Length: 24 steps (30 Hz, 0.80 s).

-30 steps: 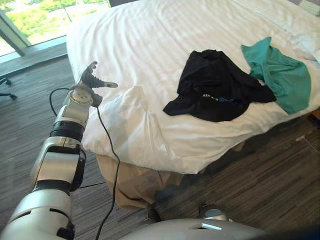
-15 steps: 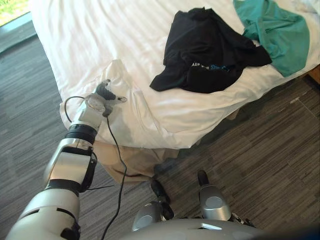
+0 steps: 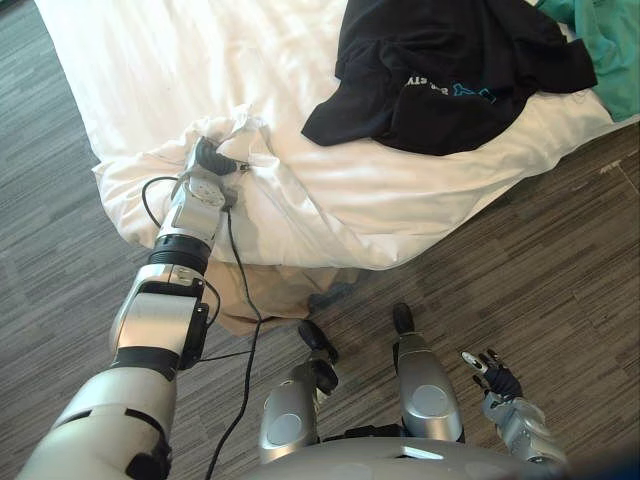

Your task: Tidy the bed and pick cloth on bed and put in laundry

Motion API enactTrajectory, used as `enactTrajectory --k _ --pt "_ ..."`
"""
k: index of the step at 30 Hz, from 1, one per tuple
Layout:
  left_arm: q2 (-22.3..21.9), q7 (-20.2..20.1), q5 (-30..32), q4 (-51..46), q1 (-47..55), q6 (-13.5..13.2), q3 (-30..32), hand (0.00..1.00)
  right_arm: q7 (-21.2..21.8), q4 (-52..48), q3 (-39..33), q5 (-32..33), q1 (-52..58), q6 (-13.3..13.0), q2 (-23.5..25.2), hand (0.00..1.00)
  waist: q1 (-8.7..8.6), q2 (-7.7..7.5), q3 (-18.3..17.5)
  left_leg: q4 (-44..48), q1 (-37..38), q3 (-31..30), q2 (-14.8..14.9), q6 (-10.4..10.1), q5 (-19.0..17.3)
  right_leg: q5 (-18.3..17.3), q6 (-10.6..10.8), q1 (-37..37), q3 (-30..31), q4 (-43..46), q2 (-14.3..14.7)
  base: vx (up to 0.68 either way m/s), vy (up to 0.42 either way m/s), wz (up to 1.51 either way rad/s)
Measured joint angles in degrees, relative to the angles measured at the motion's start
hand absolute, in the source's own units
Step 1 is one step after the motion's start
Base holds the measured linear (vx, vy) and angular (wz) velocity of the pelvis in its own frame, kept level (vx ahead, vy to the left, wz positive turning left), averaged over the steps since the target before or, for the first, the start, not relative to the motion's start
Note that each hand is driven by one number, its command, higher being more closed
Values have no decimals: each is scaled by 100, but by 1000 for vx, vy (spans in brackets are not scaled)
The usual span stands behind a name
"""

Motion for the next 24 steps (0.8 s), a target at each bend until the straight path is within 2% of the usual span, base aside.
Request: enactTrajectory --k 4,8,10,13,14,15,16,19,22,24 --pt "-163 19 -694 -139 465 -619 -60 100 -11 -101 1 -121 0 -114 15 0 28 2 -12 -52 300 -227 -108 -10 -39 -49 73 425 -272 27 -132 78 34 28" --pt "-315 -10 -1084 -825 1401 -1029 -37 100 -80 -87 -15 -320 18 -136 16 0 173 -22 -46 -43 556 -398 -196 -12 -4 -171 73 716 -561 185 -233 98 5 35" --pt "-384 -19 -1271 -1161 2172 -1216 184 100 -135 -61 -30 -333 67 -107 39 0 211 28 -282 -83 583 -558 -193 -37 11 -186 55 839 -750 137 -223 78 -41 35" --pt "-768 -7 -1401 -1403 3232 -1462 526 100 -222 203 -168 -347 307 -30 70 0 458 97 -685 -279 820 -842 -181 -110 57 -186 53 1252 -1028 -104 -147 125 -72 37" --pt "-886 4 -1487 -1430 3660 -1565 600 0 -262 337 -280 -422 380 15 98 0 501 125 -867 -357 865 -972 -167 -127 67 -186 53 1387 -1168 -181 -112 112 -75 55" --pt "-941 19 -1502 -1457 3893 -1609 648 0 -279 394 -306 -457 404 36 110 0 506 129 -945 -369 866 -1050 -162 -135 72 -186 52 1451 -1231 -218 -91 126 -86 62" --pt "-1062 78 -1511 -1549 4417 -1691 710 0 -330 543 -436 -557 414 69 176 0 582 120 -1063 -419 915 -1187 -158 -168 96 -186 52 1586 -1331 -295 -73 93 -54 39" --pt "-1339 139 -1595 -1569 5147 -1778 775 0 -378 726 -489 -556 418 212 231 0 775 88 -1207 -564 1002 -1369 -193 -188 153 -185 51 1772 -1504 -463 -43 47 -39 32" --pt "-1676 340 -1600 -1467 5754 -1768 831 0 -390 810 -497 -558 397 354 261 0 891 48 -1269 -765 1055 -1590 -280 -168 285 -182 47 1922 -1643 -634 -35 6 -20 36" --pt "-1881 404 -1814 -1199 5978 -1750 945 0 -406 884 -517 -558 386 446 291 0 978 0 -1330 -883 1060 -1652 -329 -157 356 -181 48 1947 -1660 -724 -44 -8 4 22"
